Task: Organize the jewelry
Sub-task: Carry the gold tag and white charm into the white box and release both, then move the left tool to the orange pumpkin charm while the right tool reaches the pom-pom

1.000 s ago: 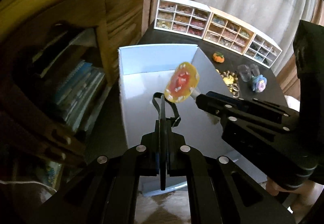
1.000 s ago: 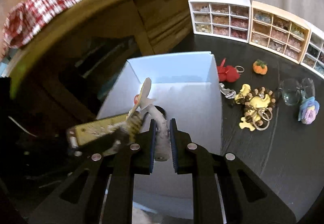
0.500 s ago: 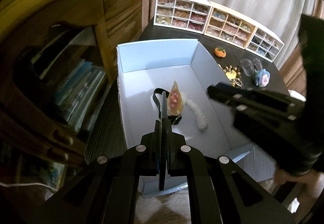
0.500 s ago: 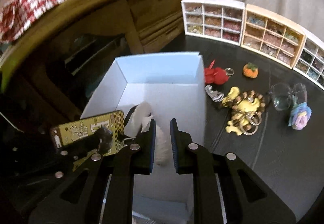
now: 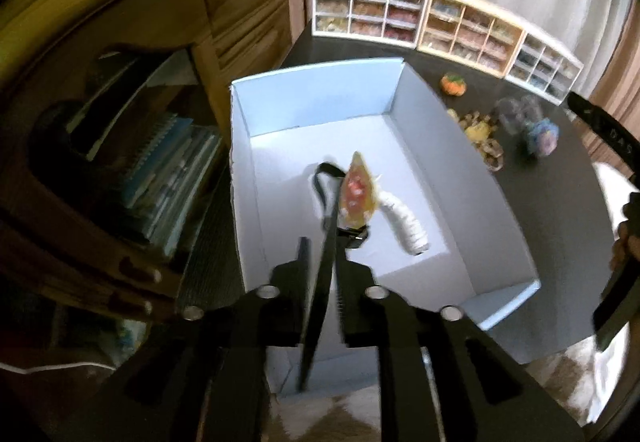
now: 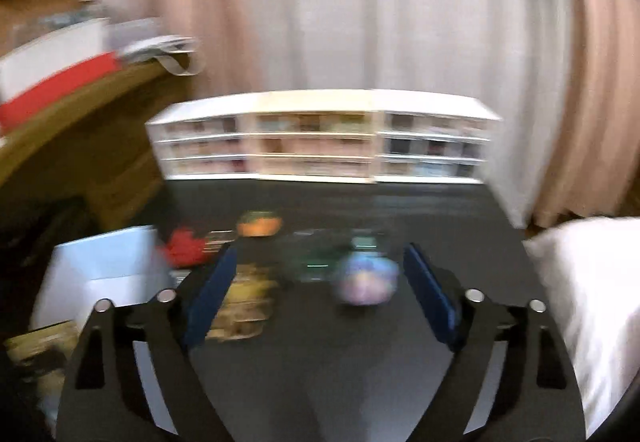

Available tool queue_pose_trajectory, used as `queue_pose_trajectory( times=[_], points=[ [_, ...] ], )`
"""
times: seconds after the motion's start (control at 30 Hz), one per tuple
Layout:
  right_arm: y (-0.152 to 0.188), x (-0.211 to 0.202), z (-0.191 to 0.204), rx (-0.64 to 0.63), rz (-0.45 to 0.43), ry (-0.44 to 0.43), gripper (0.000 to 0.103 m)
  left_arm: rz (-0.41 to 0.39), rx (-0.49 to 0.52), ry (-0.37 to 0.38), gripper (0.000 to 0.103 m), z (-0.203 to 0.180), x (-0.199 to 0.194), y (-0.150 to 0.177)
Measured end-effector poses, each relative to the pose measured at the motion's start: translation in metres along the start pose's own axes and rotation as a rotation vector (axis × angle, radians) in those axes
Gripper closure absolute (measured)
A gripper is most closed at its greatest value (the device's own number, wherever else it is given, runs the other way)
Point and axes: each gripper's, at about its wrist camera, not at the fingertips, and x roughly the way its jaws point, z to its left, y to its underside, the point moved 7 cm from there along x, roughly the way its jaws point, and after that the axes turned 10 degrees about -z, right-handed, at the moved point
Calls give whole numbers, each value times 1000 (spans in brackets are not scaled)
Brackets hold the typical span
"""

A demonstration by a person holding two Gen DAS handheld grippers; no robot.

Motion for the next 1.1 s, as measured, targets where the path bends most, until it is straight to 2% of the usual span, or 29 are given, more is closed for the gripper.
queue_pose_trajectory(
  times=[0.03,0.07,0.13,0.17,0.37,0.53,0.63,0.8,0.9,0.97,1.1],
  points=[
    [4,4,-15,21,7,25,19,10,8,-11,58,-1,2,0],
    [8,6,-24,41,12,40,18,8,11,3,51,-4,3,0],
    [14,8,-40,89,17,58,17,-7,28,-6,22,-9,1,-3],
    [16,9,-49,118,18,62,16,-28,60,-38,18,-12,-2,-7],
    [20,16,-78,180,3,50,15,-98,171,-81,13,-26,-15,-29],
    [22,23,-93,132,29,47,11,-148,180,-42,11,-35,-24,-52],
    [24,21,-105,72,37,52,11,-138,184,27,11,-44,-21,-59],
    [30,22,-114,20,46,38,11,-103,211,36,11,-57,-5,-67],
    [32,24,-112,83,47,-33,11,-83,219,57,11,-67,3,-72],
    [33,27,-106,156,53,-112,11,-72,216,86,11,-75,7,-76],
    [39,37,-88,295,107,-247,11,-50,218,128,11,-88,15,-85]
  ],
)
